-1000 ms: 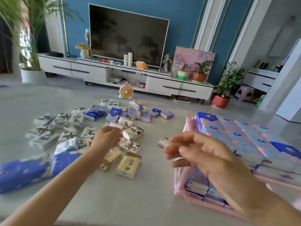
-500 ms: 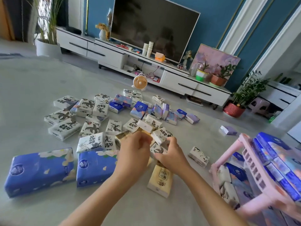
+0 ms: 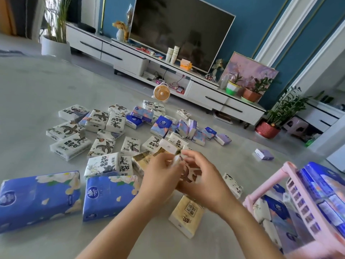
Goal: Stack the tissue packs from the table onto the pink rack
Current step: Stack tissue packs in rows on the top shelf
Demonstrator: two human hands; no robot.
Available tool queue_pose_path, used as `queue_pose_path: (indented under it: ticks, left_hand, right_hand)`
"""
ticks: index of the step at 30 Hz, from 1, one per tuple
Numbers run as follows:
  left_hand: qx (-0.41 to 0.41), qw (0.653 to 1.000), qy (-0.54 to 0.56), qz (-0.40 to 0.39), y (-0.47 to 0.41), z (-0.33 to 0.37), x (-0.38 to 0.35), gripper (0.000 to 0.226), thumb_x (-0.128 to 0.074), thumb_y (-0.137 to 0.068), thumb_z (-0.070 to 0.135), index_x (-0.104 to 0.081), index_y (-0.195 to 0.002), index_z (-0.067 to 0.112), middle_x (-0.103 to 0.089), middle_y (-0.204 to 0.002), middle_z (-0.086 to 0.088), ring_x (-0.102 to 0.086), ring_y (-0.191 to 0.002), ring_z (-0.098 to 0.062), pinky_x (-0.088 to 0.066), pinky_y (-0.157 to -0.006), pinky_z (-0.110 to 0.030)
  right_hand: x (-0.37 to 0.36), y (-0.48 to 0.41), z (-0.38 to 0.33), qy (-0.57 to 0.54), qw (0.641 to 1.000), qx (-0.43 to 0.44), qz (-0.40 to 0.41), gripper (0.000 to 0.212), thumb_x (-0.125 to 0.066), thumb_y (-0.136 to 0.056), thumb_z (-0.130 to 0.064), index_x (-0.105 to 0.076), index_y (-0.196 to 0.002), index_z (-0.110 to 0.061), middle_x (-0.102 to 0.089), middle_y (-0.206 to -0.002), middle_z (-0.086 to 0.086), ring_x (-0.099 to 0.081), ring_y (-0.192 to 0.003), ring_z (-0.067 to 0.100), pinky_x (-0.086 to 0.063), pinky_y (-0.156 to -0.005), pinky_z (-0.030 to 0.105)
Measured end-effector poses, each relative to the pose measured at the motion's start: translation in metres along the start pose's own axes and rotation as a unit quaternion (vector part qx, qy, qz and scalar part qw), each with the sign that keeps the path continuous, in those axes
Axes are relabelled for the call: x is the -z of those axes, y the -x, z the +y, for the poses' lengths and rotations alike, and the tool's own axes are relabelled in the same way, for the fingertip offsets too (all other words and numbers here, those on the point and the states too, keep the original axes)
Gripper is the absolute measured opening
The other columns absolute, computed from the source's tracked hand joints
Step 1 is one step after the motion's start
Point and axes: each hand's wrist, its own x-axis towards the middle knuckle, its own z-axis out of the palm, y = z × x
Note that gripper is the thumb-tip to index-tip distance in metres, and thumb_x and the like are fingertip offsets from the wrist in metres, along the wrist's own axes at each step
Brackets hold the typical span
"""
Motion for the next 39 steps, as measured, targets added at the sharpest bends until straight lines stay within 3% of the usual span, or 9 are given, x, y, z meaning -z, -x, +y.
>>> queue_pose_path:
  ticks: [3,5,9,17,22,25,31,35,39]
  left_hand:
    - [-0.014,0.997,0.018,0.074,-0.003,0.005,0.009,0.022,-0.054,-0.090,0.014,-0.058,-0.112,0.015,-0.065,-0.084,-0.001,-0.067,-0.080,-0.024,-0.057,-0.075,-0.043]
    - [-0.017,0.996,0.023,0.086,-0.005,0.010,0.013,0.027,-0.053,-0.090,0.014,-0.055,-0.117,0.016,-0.065,-0.087,-0.003,-0.067,-0.082,-0.026,-0.056,-0.076,-0.044]
    - [0.002,0.996,0.059,0.070,-0.004,0.018,0.016,0.031,-0.055,-0.089,0.014,-0.052,-0.119,0.017,-0.066,-0.087,-0.006,-0.067,-0.085,-0.029,-0.054,-0.082,-0.050]
    - [0.033,0.991,0.121,0.040,-0.004,0.027,0.017,0.035,-0.054,-0.085,0.007,-0.053,-0.120,0.011,-0.064,-0.099,-0.012,-0.066,-0.084,-0.026,-0.055,-0.081,-0.045]
    - [-0.005,0.964,0.256,0.075,0.016,0.044,0.034,0.034,-0.050,-0.089,-0.001,-0.051,-0.122,0.008,-0.062,-0.097,-0.015,-0.065,-0.075,-0.021,-0.058,-0.066,-0.030]
    - [-0.060,0.957,0.275,0.077,0.038,0.060,0.038,0.036,-0.052,-0.090,0.003,-0.053,-0.124,0.013,-0.064,-0.098,-0.014,-0.068,-0.078,-0.018,-0.059,-0.066,-0.023]
    - [-0.168,0.968,0.156,-0.101,0.086,0.112,-0.038,0.035,-0.058,-0.088,0.011,-0.056,-0.122,0.017,-0.069,-0.086,-0.006,-0.070,-0.072,-0.012,-0.057,-0.065,-0.019]
    - [-0.313,0.945,-0.065,-0.074,0.089,0.133,-0.097,0.040,-0.056,-0.087,0.019,-0.054,-0.127,0.019,-0.066,-0.093,-0.004,-0.064,-0.070,-0.014,-0.055,-0.065,-0.019]
    - [-0.319,0.924,-0.190,-0.089,0.075,0.136,-0.131,0.022,-0.052,-0.085,0.008,-0.047,-0.073,0.026,-0.048,-0.070,0.005,-0.052,-0.065,-0.021,-0.047,-0.049,-0.028]
  right_hand:
    - [0.017,-0.024,0.008,-0.101,0.993,-0.041,0.044,0.046,-0.069,-0.078,-0.005,-0.054,-0.117,-0.025,-0.058,-0.121,-0.004,-0.052,-0.116,0.010,-0.044,-0.089,0.020]
    - [0.020,-0.048,0.022,0.042,0.992,-0.067,0.097,0.059,-0.063,-0.079,-0.002,-0.042,-0.132,-0.020,-0.049,-0.135,0.003,-0.043,-0.126,0.018,-0.040,-0.093,0.026]
    - [0.008,-0.080,0.034,0.204,0.971,-0.121,-0.016,0.087,-0.064,-0.077,-0.019,-0.014,-0.147,-0.020,-0.039,-0.142,0.008,-0.041,-0.127,0.027,-0.039,-0.104,0.044]
    - [0.007,-0.070,0.016,0.225,0.968,-0.110,0.026,0.067,-0.055,-0.080,-0.005,-0.029,-0.140,-0.016,-0.029,-0.138,0.011,-0.045,-0.118,0.028,-0.042,-0.100,0.041]
    - [0.008,0.005,-0.025,0.179,0.964,-0.004,0.199,0.068,-0.078,-0.068,-0.038,-0.035,-0.119,-0.028,-0.025,-0.110,-0.009,-0.051,-0.088,0.005,-0.042,-0.066,0.013]
    - [0.009,0.068,-0.049,0.111,0.965,0.072,0.227,0.052,-0.076,-0.069,-0.044,-0.037,-0.102,-0.047,-0.030,-0.101,-0.017,-0.051,-0.086,-0.002,-0.041,-0.069,0.005]
    - [0.059,0.166,-0.077,0.148,0.911,0.156,0.351,0.026,-0.041,-0.082,-0.054,-0.047,-0.108,-0.049,-0.044,-0.095,-0.023,-0.047,-0.087,-0.024,-0.033,-0.070,-0.007]
    - [0.122,0.198,-0.073,0.153,0.886,0.108,0.424,0.015,-0.042,-0.091,-0.046,-0.053,-0.102,-0.044,-0.053,-0.098,-0.011,-0.054,-0.083,-0.005,-0.038,-0.067,0.004]
    - [0.163,0.207,-0.059,0.034,0.908,0.004,0.418,0.027,-0.046,-0.090,-0.022,-0.056,-0.106,-0.041,-0.056,-0.103,-0.001,-0.053,-0.061,0.007,-0.042,-0.050,0.016]
